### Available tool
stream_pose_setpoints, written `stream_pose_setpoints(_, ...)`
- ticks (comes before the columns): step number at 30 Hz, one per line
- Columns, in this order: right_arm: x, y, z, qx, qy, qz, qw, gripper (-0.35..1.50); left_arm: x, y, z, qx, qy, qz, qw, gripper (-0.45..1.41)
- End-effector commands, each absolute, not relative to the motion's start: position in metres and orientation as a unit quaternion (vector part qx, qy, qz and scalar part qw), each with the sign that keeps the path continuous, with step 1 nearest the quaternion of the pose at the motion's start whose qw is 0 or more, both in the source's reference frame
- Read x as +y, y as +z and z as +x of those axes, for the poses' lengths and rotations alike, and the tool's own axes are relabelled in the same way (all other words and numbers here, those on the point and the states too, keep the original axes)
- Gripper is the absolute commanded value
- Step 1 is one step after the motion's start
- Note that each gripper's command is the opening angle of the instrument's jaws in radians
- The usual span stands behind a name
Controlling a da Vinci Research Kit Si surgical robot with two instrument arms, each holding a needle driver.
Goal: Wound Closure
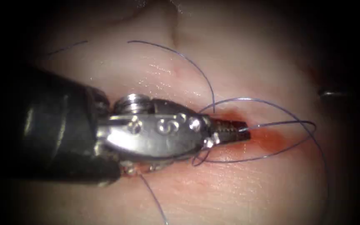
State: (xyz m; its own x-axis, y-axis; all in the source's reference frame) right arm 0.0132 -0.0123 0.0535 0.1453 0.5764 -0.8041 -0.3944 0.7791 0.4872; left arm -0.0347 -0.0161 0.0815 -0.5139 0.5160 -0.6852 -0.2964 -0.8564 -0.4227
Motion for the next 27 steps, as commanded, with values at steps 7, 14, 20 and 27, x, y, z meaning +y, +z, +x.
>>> stream_pose_setpoints(7, -0.014, 0.054, 0.0135, 0.568, 0.312, 0.091, 0.756, 1.25, -0.017, 0.081, -0.0309, -0.125, 0.85, -0.458, 0.228, -0.45)
stream_pose_setpoints(14, -0.018, 0.054, 0.0126, 0.543, 0.262, 0.106, 0.791, 1.04, -0.017, 0.081, -0.0281, -0.114, 0.845, -0.468, 0.232, -0.45)
stream_pose_setpoints(20, -0.02, 0.06, 0.014, 0.498, 0.24, 0.103, 0.827, 0.94, -0.017, 0.081, -0.0283, -0.115, 0.841, -0.478, 0.227, -0.45)
stream_pose_setpoints(27, -0.019, 0.063, 0.0181, 0.491, 0.204, 0.054, 0.845, 0.79, -0.017, 0.081, -0.0286, -0.121, 0.833, -0.493, 0.22, -0.45)
